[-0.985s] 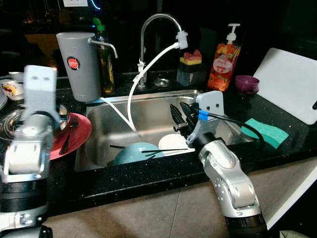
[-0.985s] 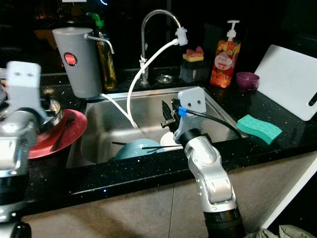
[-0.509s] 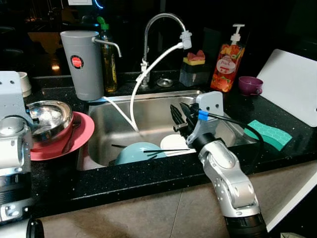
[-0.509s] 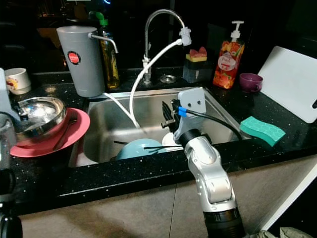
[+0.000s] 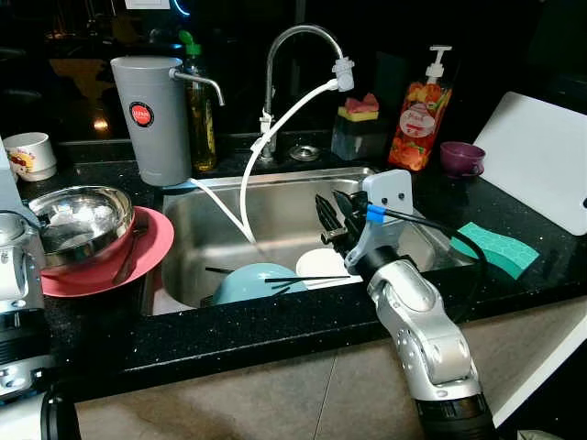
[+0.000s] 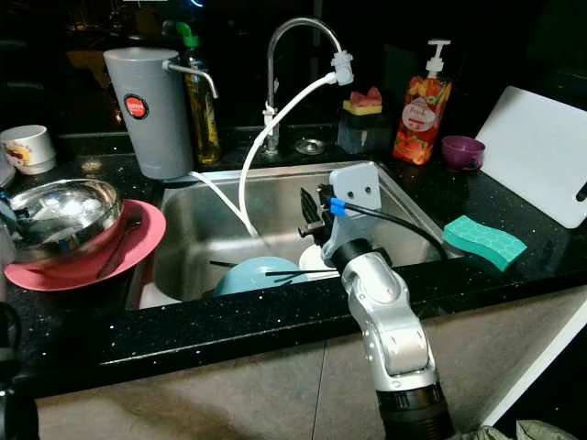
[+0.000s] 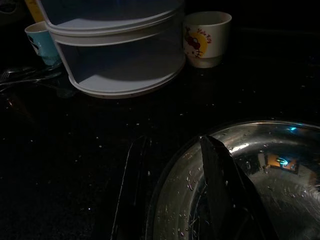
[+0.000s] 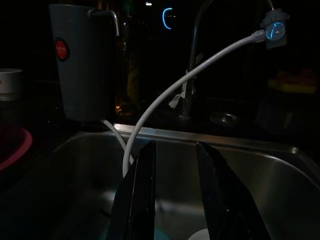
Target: Kitchen organization
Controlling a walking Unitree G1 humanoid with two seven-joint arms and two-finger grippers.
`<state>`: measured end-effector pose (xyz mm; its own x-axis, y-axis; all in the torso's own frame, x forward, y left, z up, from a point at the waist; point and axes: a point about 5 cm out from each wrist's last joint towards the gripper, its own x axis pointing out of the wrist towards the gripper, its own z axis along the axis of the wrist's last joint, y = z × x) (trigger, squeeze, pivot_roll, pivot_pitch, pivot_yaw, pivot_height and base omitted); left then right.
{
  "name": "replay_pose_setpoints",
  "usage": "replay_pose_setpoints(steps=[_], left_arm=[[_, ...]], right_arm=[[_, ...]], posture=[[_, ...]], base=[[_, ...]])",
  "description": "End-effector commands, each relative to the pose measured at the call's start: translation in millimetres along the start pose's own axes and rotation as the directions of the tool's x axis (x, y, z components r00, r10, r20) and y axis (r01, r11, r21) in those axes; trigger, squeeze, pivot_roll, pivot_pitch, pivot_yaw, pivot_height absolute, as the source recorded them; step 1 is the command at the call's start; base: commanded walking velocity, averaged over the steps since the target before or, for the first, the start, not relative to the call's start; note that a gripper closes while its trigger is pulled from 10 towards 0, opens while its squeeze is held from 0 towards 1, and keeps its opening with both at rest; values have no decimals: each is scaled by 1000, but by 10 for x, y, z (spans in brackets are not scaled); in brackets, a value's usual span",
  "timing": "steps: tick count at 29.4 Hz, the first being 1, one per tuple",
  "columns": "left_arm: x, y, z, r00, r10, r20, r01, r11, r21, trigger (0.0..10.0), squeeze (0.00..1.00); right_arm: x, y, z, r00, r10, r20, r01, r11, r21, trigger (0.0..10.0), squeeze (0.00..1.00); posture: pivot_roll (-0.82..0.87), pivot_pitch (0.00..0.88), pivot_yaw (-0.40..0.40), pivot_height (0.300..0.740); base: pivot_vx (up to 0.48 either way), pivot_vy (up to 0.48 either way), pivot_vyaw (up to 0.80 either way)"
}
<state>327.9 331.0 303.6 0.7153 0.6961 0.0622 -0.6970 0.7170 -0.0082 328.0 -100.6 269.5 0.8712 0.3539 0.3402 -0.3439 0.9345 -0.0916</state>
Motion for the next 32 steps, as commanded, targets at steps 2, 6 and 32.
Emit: replay_pose_setpoints(steps=[2, 6, 32], left_arm=[[32, 26, -20, 1000, 12, -11, -12, 1000, -8, 10000, 0], [44, 32, -17, 1000, 21, -15, -21, 1000, -14, 10000, 0], [117, 47, -336, 943, -54, -330, -9, 983, -185, 10000, 0]], right_arm=[[17, -8, 23, 1000, 0, 11, 0, 1000, -3, 10000, 0], [12, -8, 24, 1000, -2, 12, 2, 1000, -3, 10000, 0], [4, -19, 13, 1000, -14, 16, 14, 1000, 10, 10000, 0]], posture=[[75, 87, -49, 740], [75, 86, -47, 740], [80, 87, -48, 740]], base=[[0, 0, 0], [0, 0, 0], [0, 0, 0]])
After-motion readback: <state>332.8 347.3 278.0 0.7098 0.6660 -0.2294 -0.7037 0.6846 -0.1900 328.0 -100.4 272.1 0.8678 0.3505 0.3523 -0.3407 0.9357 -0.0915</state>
